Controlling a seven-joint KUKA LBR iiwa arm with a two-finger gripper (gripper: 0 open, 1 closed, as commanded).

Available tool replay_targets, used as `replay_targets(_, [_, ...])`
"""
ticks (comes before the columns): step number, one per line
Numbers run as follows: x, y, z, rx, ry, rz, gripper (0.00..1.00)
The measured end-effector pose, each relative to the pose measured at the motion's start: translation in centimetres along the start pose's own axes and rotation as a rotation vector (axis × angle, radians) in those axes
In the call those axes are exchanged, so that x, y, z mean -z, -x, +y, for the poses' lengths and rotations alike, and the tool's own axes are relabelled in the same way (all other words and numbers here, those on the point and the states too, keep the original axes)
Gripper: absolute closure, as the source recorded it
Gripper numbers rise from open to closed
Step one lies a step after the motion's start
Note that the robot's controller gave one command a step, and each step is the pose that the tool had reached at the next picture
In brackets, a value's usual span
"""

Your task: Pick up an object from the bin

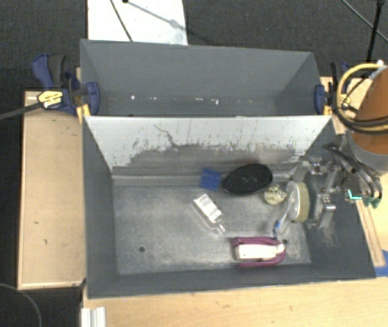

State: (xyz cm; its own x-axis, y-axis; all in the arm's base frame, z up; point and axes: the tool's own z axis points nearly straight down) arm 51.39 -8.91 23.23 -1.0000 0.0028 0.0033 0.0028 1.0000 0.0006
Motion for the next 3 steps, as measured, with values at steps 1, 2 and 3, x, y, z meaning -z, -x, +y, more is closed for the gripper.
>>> replay_targets(1, [-14.3, 1.8, -2.1, 0.196, -0.001, -0.005, 0.0])
replay_targets(2, [-16.3, -1.0, 1.2, 0.236, 0.001, -0.002, 0.0])
replay_targets(3, [-16.0, -3.2, 2.3, 0.738, -0.005, -0.016, 0.0])
